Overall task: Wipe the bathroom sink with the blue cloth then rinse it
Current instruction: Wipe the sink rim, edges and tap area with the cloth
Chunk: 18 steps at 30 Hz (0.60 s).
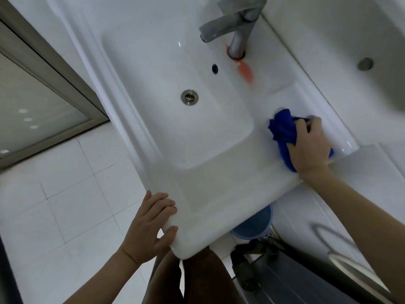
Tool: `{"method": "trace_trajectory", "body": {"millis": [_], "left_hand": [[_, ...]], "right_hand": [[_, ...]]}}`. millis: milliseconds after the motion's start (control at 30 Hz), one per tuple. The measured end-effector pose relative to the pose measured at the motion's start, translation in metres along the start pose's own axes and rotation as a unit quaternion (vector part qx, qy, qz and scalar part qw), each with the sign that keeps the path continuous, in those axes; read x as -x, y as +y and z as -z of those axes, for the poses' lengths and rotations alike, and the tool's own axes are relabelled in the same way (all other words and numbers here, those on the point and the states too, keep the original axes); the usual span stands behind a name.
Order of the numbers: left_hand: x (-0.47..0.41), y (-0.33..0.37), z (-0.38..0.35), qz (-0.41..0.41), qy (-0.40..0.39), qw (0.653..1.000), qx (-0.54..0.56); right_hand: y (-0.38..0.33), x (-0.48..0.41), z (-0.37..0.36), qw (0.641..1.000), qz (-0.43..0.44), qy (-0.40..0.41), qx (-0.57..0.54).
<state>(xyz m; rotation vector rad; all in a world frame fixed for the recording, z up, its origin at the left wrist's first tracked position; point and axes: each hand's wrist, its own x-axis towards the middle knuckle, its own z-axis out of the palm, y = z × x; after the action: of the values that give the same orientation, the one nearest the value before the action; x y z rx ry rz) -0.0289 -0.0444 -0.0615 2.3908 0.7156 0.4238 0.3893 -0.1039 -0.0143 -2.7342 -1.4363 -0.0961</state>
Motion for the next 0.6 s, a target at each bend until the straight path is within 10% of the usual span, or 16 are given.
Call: {"method": "trace_trajectory", "body": {"millis": [333,600], "left_hand": [[0.003,-0.006,-0.006,-0.015,0.027,0.999,0.022],[0.001,-0.001,-0.006,0.011,0.017,0.999,0.034]], "right_hand": [[-0.064,-0.086,-0.013,0.999,-0.034,0.029,-0.022],[-0.147,0.08,-0.003,0.972,0.006,-0.174,-0.157]]}}
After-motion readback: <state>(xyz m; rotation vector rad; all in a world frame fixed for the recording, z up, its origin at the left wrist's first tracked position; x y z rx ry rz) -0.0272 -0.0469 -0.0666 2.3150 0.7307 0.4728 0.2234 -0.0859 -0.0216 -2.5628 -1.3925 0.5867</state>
